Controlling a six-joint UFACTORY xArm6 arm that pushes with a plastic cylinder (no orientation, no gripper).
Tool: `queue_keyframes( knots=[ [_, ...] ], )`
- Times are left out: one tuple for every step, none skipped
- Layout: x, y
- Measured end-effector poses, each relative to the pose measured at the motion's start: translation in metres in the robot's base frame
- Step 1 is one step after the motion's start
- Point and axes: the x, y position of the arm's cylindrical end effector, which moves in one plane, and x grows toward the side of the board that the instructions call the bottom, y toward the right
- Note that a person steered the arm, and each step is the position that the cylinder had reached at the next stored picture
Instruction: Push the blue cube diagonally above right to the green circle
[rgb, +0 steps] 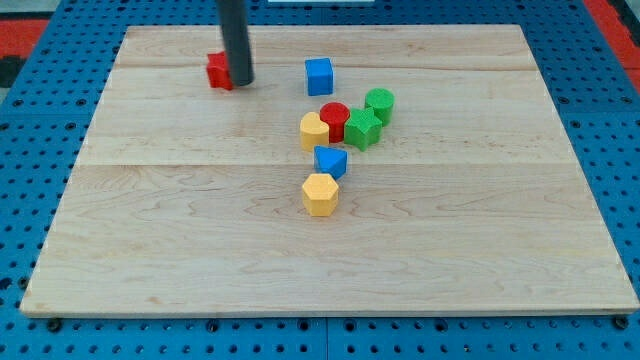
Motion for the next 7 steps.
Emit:
queue_keyframes(
  knots=[
    [-0.034, -0.052],
    [-0.044, -0.059],
    [-0.028, 0.008],
    [0.018, 0.074],
    [0.004, 0.142],
    [-0.035, 0.176],
    [-0.043, 0.139]
  ],
)
